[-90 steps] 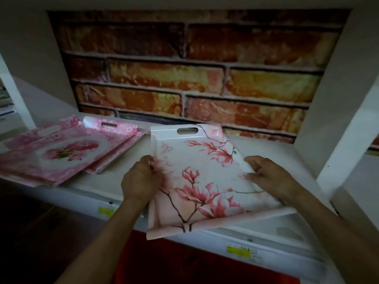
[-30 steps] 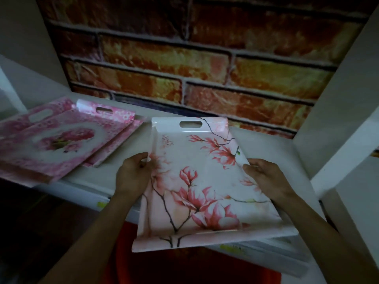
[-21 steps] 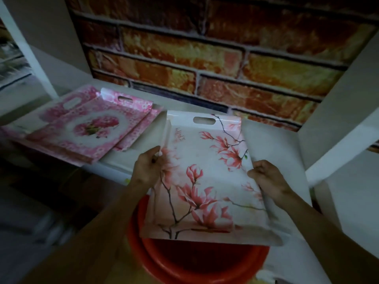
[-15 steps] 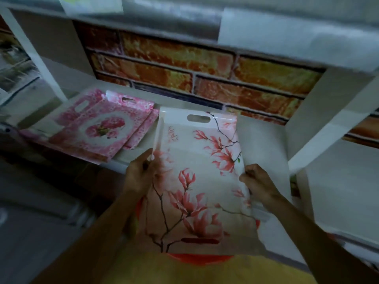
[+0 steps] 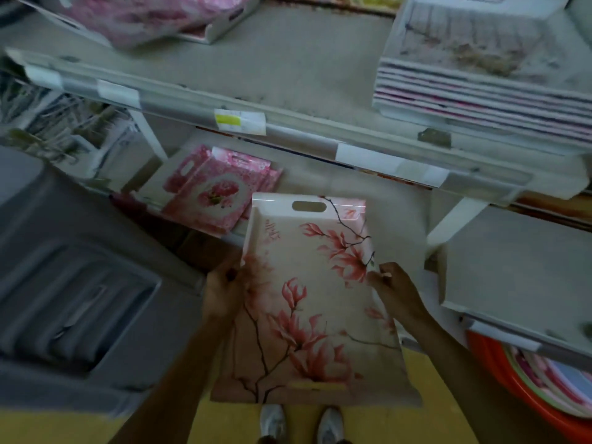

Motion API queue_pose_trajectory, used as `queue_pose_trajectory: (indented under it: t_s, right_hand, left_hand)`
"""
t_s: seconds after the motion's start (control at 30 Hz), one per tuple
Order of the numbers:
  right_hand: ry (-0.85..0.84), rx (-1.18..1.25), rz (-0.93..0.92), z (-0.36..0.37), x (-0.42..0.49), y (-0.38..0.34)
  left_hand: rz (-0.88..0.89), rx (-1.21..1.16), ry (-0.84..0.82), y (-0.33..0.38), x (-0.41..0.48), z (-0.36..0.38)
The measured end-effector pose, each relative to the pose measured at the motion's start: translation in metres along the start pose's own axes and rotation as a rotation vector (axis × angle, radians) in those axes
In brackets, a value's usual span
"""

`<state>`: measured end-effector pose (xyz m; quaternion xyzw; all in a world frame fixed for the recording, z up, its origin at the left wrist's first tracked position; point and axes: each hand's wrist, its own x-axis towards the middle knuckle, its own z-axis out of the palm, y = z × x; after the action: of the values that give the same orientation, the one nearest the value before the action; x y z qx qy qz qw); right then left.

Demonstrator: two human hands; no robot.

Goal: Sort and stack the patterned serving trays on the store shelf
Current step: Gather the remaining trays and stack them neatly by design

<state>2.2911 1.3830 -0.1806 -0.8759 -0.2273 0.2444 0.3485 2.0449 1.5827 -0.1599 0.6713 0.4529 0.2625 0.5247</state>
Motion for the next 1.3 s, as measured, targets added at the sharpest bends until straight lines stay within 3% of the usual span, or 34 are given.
queue_pose_trajectory:
  t_s: [0.27, 0.63, 1.3]
  right_hand:
    - [-0.026, 0.030, 0.005, -0.022, -0.048, -0.046]
    - [-0.034, 0.080, -0.074, -0.025, -0.090, -0.086]
    - [-0.140, 0.200, -0.294, -0.039, -0.128, -0.156]
  left_hand:
    - [-0.076, -0.084, 0.020, 0.060, -0.049, -0.049]
    - [-0.114, -0.209, 0.027, 0.075, -0.078, -0.094]
    - [-0.009, -0.160, 0.334, 0.130, -0.137, -0.154]
